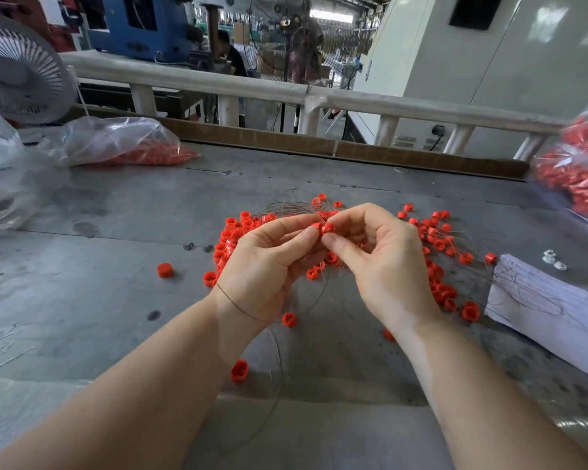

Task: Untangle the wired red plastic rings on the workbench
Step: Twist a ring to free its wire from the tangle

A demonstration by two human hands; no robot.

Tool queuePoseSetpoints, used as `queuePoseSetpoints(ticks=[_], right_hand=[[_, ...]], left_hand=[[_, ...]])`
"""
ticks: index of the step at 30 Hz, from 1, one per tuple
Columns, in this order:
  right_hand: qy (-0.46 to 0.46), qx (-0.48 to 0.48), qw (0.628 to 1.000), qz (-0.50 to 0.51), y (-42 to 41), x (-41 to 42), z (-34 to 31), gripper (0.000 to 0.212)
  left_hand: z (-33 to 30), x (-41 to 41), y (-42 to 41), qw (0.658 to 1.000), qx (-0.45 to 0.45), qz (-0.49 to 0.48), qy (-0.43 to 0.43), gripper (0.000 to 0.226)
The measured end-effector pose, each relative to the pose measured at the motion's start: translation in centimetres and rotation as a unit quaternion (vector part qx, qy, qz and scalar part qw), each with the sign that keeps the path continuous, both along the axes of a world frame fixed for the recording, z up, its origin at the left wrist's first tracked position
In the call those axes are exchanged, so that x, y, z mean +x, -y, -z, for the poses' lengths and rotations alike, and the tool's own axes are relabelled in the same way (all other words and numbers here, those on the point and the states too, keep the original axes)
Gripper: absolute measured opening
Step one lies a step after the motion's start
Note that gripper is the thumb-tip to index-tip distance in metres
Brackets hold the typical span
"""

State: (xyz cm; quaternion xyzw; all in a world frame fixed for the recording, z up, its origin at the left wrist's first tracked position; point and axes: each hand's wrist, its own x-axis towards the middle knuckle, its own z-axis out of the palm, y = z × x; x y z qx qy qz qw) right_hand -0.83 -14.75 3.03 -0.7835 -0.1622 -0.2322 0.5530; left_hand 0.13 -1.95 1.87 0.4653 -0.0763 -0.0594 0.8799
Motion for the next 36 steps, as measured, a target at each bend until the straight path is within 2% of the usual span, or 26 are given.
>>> queuePoseSetpoints(ticks=[6, 9, 15, 21, 26, 30, 36], right_hand=[[-0.051, 0.05, 0.997, 0.007, 0.4, 0.5, 0.2, 0.02], [-0.061, 0.051, 0.996, 0.047, 0.9, 0.8, 0.5, 0.023], [-0.097, -0.184, 0.967, 0.15, 1.6, 1.3, 1.4, 0.018], [-0.141, -0.31, 0.923, 0.182, 1.6, 1.3, 1.6, 0.007], [-0.125, -0.329, 0.916, 0.192, 1.5, 1.3, 1.7, 0.01], [-0.113, -0.284, 0.938, 0.165, 1.5, 1.3, 1.5, 0.015], [-0.104, -0.272, 0.95, 0.117, 1.6, 1.2, 1.1, 0.017]], left_hand=[[0.0, 0.1, -0.1, 0.999, 0.005, 0.004, -0.033, 0.017], [0.1, 0.2, -0.2, 0.999, 0.002, -0.003, -0.04, 0.019], [0.3, 0.4, -0.4, 0.999, 0.021, -0.003, -0.039, 0.022], [0.3, 0.5, -0.6, 0.999, 0.027, -0.006, -0.038, 0.022], [0.3, 0.6, -0.7, 0.999, 0.024, -0.014, -0.047, 0.023], [0.3, 0.6, -0.7, 0.998, 0.022, -0.018, -0.052, 0.024], [0.2, 0.6, -0.6, 0.998, 0.022, -0.023, -0.054, 0.022]])
